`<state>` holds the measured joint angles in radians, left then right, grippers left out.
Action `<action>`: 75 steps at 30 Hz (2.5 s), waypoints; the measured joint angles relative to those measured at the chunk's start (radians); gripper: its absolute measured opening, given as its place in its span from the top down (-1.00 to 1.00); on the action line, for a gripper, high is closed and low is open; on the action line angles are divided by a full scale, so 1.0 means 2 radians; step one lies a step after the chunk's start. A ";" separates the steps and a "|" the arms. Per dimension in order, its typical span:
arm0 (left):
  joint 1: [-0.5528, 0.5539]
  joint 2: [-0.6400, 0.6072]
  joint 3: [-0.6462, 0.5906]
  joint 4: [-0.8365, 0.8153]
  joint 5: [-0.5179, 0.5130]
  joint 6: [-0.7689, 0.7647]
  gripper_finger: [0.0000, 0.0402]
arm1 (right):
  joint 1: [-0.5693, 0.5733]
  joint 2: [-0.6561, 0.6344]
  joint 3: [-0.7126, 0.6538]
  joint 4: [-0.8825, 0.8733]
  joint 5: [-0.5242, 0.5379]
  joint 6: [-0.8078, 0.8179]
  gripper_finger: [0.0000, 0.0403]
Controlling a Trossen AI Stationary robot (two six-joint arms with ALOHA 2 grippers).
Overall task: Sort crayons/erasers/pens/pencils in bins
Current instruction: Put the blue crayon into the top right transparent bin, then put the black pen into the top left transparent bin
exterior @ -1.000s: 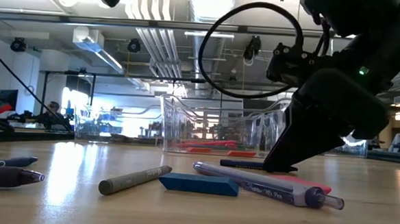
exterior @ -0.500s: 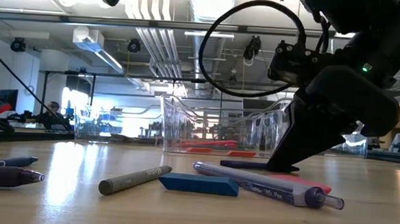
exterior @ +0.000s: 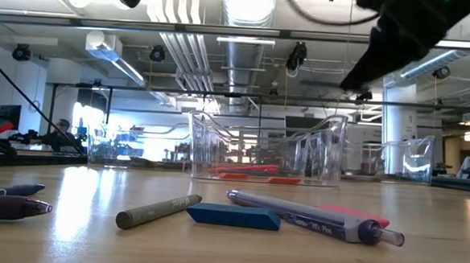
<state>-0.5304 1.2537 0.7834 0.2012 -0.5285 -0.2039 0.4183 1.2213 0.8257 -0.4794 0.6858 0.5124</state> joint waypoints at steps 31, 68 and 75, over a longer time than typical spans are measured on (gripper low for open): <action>0.000 0.000 0.000 0.000 0.000 0.001 -0.18 | -0.550 -0.167 -0.081 -0.041 -0.227 -0.204 0.77; -0.007 -0.005 0.029 -0.082 0.003 -0.053 -0.18 | -0.086 -0.276 -0.185 0.291 -0.150 -0.174 0.00; -0.007 0.006 0.127 -0.292 0.039 -0.128 -0.18 | -0.067 -0.239 -0.169 0.314 -0.146 -0.190 0.00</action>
<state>-0.5435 1.2659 1.0378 -0.3833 -0.4505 -0.4605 0.2844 0.7424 0.4877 0.1491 0.3947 0.1318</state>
